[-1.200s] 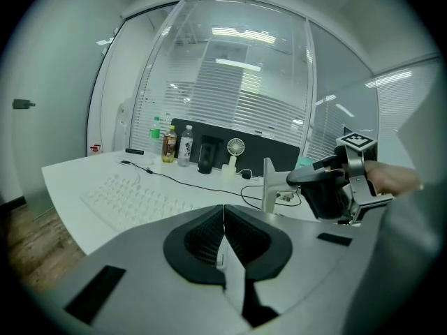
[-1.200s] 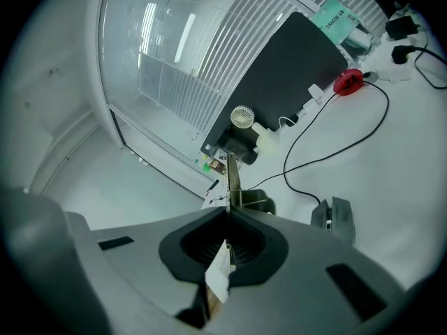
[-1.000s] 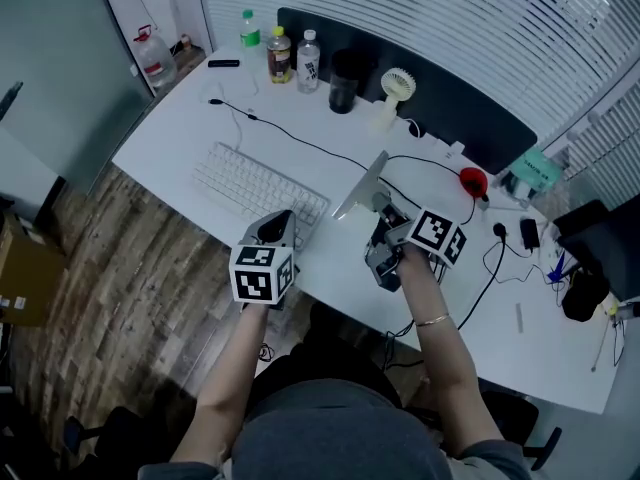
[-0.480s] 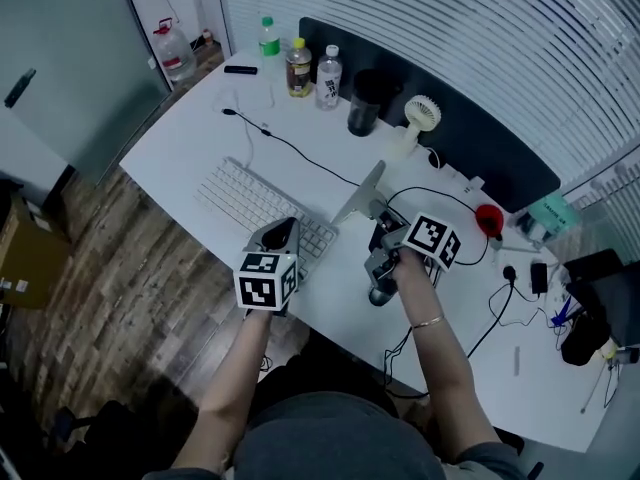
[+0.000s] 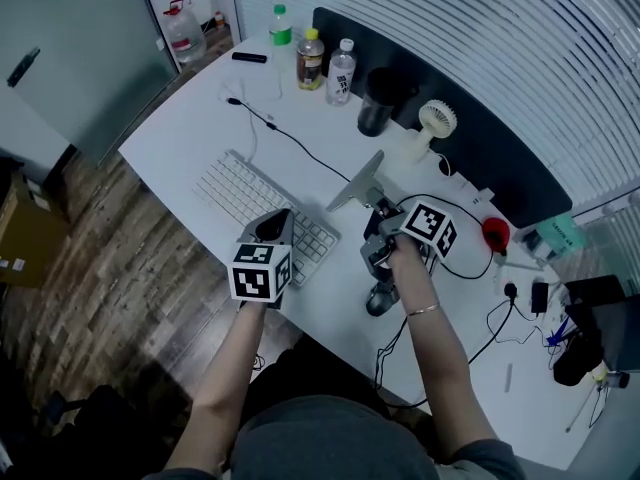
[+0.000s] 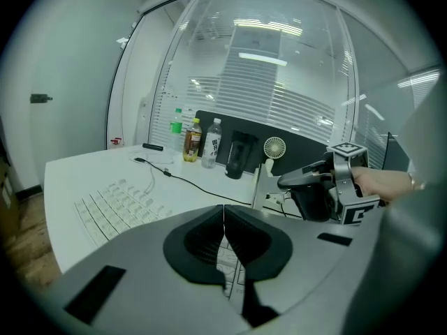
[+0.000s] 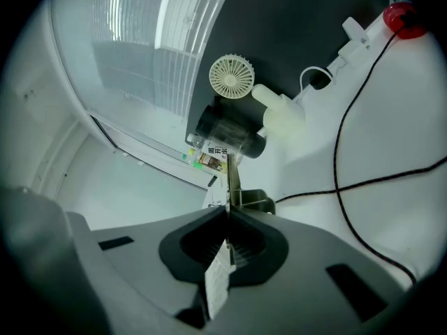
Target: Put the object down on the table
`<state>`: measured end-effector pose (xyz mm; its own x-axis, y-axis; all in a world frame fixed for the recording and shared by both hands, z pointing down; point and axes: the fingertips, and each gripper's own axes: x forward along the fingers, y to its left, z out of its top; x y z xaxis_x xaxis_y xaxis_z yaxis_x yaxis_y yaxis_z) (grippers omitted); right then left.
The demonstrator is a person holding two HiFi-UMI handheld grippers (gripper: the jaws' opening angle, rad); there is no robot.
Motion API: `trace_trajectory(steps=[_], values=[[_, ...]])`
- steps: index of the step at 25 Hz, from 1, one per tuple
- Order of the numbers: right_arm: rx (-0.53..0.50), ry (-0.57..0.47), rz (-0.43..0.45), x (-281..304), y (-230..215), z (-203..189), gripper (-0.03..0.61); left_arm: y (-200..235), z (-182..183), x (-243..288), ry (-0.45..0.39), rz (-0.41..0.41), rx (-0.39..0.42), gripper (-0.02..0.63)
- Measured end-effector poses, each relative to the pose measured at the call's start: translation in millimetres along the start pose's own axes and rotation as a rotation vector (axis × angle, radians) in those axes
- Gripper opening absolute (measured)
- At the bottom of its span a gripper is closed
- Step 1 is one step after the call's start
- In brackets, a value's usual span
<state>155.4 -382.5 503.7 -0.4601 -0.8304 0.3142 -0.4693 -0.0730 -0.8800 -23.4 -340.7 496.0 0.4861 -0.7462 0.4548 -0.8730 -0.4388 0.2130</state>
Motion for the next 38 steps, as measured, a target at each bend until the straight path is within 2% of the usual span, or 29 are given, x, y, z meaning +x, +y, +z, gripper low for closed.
trace_trajectory(steps=[20, 30, 38], values=[[0.109, 0.092, -0.023, 63, -33, -22, 0.005, 34, 4, 14, 0.019, 0.086, -0.019, 0.023], [0.168, 0.094, -0.011, 69, -41, -23, 0.006, 33, 0, 18, 0.031, 0.089, -0.026, 0.023], [0.170, 0.086, -0.021, 71, -43, -22, 0.015, 31, -1, 20, 0.033, 0.084, -0.027, 0.023]])
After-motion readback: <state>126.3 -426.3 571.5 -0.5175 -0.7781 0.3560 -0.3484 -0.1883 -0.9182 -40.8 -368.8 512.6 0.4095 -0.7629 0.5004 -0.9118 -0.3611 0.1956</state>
